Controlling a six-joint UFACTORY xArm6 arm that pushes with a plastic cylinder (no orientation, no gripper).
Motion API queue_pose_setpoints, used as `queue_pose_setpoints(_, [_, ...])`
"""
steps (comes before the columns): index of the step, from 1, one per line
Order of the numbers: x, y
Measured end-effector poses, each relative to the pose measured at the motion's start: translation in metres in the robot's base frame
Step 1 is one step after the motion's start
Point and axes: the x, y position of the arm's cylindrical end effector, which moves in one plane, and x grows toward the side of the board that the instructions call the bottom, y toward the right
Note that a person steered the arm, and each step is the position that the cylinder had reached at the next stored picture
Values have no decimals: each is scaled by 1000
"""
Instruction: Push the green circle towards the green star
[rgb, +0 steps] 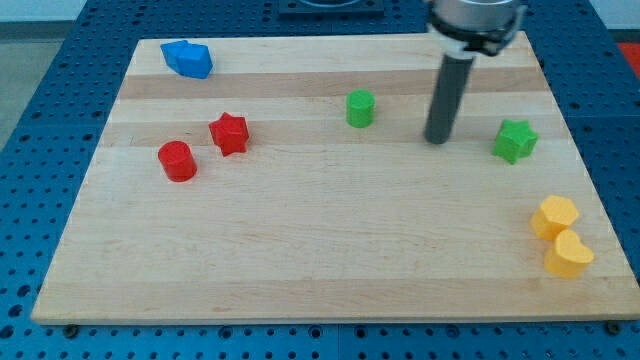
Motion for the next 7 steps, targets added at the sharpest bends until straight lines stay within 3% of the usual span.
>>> queue_pose_setpoints(2, [-4, -133])
queue_pose_setpoints(3, [-38, -155])
queue_pose_setpoints(7, [-52, -59])
